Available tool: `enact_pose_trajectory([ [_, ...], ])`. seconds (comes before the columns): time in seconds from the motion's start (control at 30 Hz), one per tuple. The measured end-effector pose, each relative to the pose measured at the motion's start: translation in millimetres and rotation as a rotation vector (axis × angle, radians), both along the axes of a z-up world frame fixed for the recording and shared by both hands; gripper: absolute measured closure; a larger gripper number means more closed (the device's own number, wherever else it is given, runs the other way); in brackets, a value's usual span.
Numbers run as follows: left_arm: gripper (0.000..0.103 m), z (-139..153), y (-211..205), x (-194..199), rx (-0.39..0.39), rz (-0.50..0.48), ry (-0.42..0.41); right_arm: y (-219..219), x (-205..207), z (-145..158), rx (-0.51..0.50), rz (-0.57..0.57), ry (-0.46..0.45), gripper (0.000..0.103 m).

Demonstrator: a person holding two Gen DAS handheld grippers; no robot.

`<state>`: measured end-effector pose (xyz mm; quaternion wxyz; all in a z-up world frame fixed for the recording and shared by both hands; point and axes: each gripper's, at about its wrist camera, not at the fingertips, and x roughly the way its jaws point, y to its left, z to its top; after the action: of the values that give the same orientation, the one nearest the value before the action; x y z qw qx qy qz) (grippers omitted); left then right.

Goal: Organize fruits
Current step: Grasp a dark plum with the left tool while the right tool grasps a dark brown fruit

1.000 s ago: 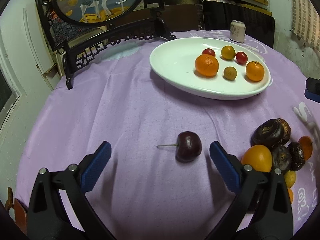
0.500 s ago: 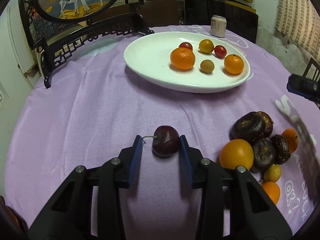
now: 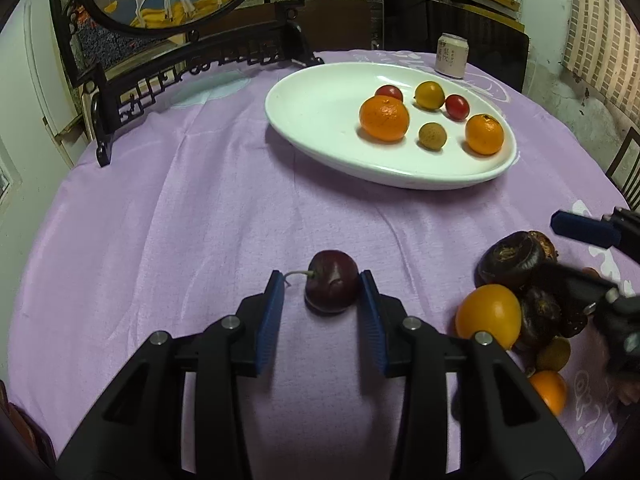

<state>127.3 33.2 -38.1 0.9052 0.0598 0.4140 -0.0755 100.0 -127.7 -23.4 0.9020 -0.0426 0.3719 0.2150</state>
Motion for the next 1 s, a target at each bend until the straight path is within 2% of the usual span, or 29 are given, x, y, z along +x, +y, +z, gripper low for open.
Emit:
enact_pose_trajectory([
  [0.2, 0.063, 0, 0, 1, -0.001, -0.001, 0.002, 22, 7, -9, -0.089, 0.052, -0.015, 0.051],
  [0.27, 0.063, -1, 1, 2, -0.007, -0.002, 0.004, 32, 9, -13, -0.130, 0.061, -0.025, 0.057],
  [0.47, 0.063, 0, -1, 1, 0.000, -0.007, 0.000, 33, 6, -13, -0.165, 0.070, -0.030, 0.059],
  [0.6, 0.063, 1, 0, -1, -0.014, -0.016, -0.003, 21, 2, -7, -0.103, 0.045, -0.018, 0.059],
  [0.87, 0.065, 10, 6, -5, -0.086, -0.029, -0.027, -21, 8, 7, 0.125, -0.025, 0.050, 0.059],
  [1.0, 0.065, 20, 8, -10, -0.104, -0.028, -0.057, -39, 12, 12, 0.199, -0.063, 0.070, 0.059],
])
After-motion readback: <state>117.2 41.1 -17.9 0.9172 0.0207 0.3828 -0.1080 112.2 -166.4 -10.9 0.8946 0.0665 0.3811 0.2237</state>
